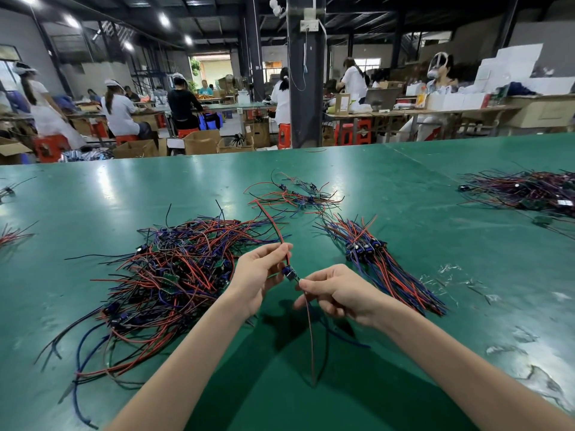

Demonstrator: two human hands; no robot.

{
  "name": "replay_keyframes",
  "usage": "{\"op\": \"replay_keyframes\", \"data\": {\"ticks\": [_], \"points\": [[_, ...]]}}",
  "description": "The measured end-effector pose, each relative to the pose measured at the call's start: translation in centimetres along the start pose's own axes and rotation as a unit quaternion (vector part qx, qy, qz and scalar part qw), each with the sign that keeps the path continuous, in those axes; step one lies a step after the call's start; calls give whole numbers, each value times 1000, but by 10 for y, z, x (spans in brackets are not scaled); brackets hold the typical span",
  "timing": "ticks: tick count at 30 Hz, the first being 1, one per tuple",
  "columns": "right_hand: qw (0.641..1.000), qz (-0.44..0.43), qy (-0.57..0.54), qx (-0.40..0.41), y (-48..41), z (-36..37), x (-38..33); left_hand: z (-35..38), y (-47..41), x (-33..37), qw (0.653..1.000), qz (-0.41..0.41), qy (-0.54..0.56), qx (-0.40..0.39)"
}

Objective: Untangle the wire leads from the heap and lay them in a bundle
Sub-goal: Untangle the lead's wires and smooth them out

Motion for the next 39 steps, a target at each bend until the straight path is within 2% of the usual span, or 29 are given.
{"op": "replay_keyframes", "data": {"ticks": [4, 9, 13, 17, 23, 35, 39], "points": [[1000, -6, -4, 1, 0, 0, 1, 1, -1, -2, 1000, -10, 12, -6], [997, -57, -8, 57, -1, -4, -3, 10, 2, -5, 993, -75, 59, -76], [993, -80, 3, 84, -3, -7, -5, 14, 6, -9, 987, -86, 56, -122], [993, -78, 15, 85, -2, -6, -3, 14, 7, -12, 991, -49, 20, -122], [996, -41, 34, 68, -3, -3, 1, 12, 7, -10, 996, 29, -45, -75], [994, -39, 36, 92, -6, -5, 5, 12, 8, -8, 991, 56, -91, -82], [995, -39, 38, 89, -6, -5, 4, 11, 7, -7, 986, 92, -123, -72]]}}
Point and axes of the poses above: each hand's wrist, its own y-axis away from the middle knuckle, its own z-axis out of the palm, x = y × z, the point moved 4 cm from there along -y, towards the middle knuckle, and after that the axes turned 4 degrees about y, right-handed, at the moved point
